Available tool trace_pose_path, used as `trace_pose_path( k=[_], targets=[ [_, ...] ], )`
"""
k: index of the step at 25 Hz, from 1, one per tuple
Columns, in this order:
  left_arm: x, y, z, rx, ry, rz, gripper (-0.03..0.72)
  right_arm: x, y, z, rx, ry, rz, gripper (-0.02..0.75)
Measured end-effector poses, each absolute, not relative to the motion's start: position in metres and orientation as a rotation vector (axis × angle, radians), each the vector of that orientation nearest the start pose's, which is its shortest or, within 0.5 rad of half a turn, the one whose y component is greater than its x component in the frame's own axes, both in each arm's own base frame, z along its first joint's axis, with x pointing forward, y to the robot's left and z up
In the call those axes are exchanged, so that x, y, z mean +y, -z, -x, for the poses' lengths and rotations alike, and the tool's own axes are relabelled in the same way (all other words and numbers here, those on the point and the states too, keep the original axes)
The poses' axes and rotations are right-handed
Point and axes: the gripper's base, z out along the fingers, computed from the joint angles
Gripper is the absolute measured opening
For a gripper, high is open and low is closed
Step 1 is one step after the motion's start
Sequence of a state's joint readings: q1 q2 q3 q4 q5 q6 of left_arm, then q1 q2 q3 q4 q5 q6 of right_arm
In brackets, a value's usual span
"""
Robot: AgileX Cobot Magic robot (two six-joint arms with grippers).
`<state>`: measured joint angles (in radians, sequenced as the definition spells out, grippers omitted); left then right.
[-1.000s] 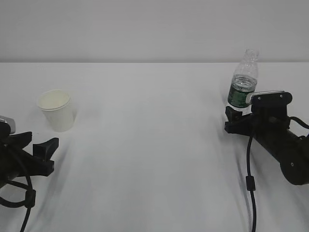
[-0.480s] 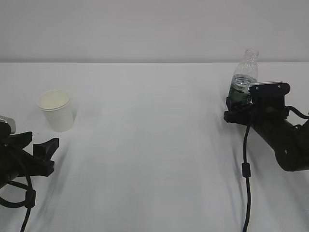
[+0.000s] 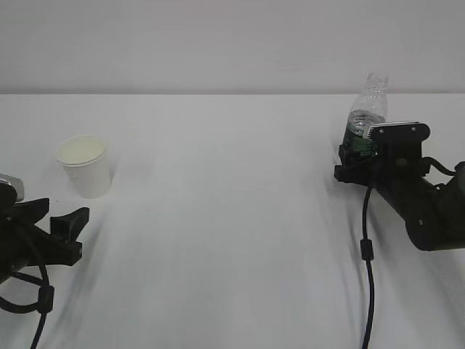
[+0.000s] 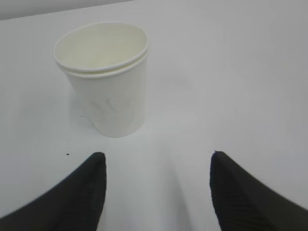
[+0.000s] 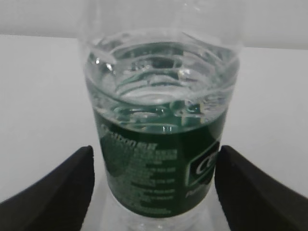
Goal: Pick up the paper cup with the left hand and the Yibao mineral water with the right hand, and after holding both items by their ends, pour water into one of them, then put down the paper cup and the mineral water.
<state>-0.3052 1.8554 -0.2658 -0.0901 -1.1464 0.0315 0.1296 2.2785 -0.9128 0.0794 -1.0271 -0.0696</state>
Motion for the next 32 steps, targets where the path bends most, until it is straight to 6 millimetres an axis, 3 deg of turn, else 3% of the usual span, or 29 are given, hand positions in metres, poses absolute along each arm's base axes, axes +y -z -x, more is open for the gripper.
trace_pose_path(
  k=[23, 32],
  targets=[
    [-0.067, -0.103, -0.231, 1.911, 0.142, -0.255, 0.482, 0.046, -0.068, -0.419, 1.803, 0.007, 0.072, 0.593],
    [-0.067, -0.103, -0.231, 1.911, 0.145, -0.259, 0.480, 0.046, -0.065, -0.419, 1.843, 0.013, 0.075, 0.592]
  ],
)
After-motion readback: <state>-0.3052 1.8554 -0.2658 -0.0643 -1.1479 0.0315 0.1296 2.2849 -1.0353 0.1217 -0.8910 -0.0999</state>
